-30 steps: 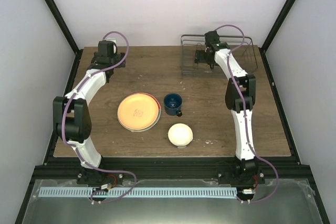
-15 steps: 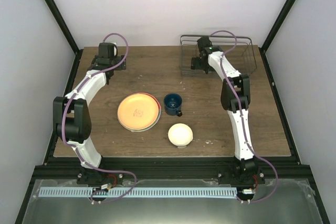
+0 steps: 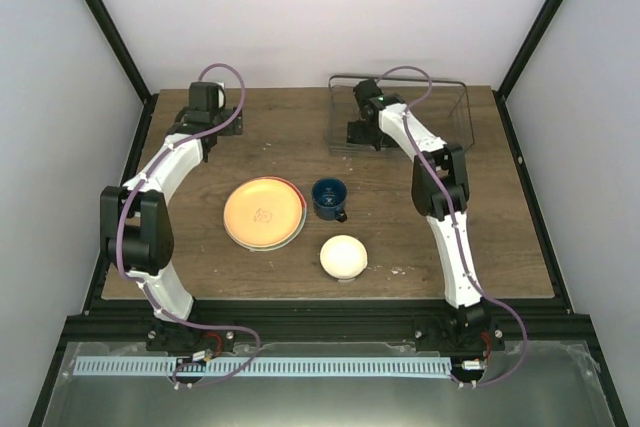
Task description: Load the mixed dishes into the dish rack
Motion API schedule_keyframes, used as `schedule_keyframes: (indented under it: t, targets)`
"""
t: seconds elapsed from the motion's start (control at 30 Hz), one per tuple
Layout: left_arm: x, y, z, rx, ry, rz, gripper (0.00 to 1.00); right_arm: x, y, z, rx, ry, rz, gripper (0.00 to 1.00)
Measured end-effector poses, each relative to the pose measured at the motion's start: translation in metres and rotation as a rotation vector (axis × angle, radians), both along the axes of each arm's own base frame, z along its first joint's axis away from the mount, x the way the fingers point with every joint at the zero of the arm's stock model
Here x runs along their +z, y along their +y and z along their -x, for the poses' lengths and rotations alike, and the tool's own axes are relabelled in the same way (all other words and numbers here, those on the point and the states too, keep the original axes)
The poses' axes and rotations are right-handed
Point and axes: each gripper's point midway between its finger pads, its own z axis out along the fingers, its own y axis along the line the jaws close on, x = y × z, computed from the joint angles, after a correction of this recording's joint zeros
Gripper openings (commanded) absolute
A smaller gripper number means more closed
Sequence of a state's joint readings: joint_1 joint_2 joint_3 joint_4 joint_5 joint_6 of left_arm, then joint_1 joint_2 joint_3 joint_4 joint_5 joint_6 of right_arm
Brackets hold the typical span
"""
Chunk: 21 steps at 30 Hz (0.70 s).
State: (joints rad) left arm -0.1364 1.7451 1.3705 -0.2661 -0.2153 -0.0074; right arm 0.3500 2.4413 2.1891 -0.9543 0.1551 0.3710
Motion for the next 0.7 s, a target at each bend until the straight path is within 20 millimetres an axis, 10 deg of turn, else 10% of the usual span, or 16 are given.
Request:
schedule_keyframes:
  t: [0.43,0.7]
  targets:
    - [-0.001,-0.008,0.001,-0.023,0.007,0.012,0.97,0.007,0.067,0.049,0.144,0.055,0.000,1.00]
    - [0.001,-0.007,0.006,-0.016,0.003,0.022,0.96,0.008,0.073,0.060,0.190,0.068,0.007,1.00]
